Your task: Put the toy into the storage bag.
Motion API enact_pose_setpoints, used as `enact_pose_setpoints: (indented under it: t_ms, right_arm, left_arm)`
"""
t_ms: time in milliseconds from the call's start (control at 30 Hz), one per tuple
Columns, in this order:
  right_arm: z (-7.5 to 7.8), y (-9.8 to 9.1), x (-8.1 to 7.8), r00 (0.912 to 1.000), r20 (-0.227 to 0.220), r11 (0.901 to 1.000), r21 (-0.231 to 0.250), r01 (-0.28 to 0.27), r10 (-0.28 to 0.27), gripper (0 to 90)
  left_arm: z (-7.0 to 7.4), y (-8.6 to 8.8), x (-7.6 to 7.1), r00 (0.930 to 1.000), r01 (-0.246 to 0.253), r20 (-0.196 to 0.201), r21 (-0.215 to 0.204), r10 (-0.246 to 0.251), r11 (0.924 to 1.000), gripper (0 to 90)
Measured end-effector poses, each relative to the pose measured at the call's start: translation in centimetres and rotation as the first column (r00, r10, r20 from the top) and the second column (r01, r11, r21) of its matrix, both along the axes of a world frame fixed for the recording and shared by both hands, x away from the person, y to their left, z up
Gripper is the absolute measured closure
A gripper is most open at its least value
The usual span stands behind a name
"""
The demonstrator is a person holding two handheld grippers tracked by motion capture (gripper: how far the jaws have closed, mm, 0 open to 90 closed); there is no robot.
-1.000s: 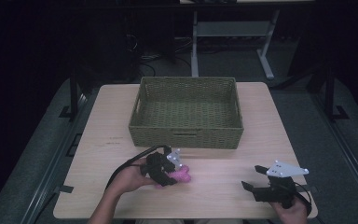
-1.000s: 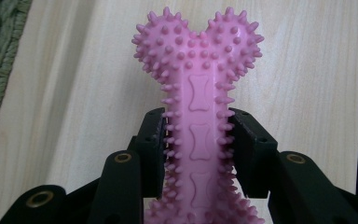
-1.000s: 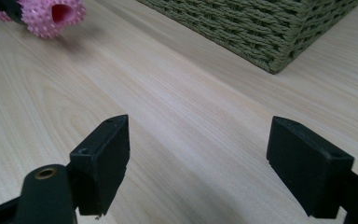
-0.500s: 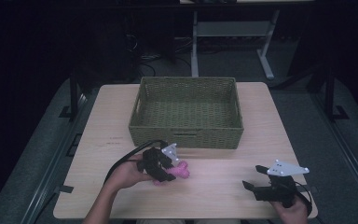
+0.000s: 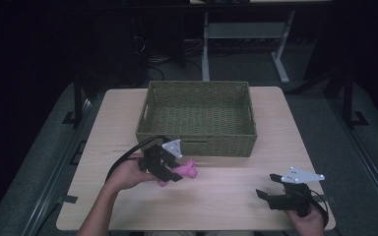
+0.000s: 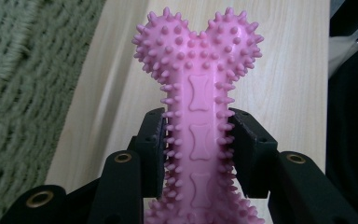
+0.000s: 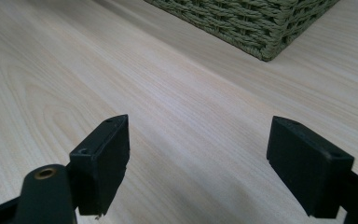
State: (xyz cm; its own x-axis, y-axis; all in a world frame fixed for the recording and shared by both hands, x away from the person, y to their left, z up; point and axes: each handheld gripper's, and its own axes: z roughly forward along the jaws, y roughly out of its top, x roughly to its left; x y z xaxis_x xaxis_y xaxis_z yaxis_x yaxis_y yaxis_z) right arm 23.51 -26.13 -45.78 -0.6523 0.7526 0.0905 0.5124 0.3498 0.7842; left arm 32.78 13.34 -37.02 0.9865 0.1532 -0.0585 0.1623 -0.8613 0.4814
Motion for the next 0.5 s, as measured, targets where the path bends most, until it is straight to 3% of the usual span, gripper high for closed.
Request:
enact_pose_setpoints:
  t_ms: [500]
  right_arm:
    - [-0.1, 0.1, 0.3, 1.0000, 0.003, 1.0000, -0.005, -0.002, 0.002, 20.8]
  left_arm:
    - [2.5, 0.5, 1.1, 0.9999, -0.010, 0.003, -0.015, 0.010, 0.9998, 58.7]
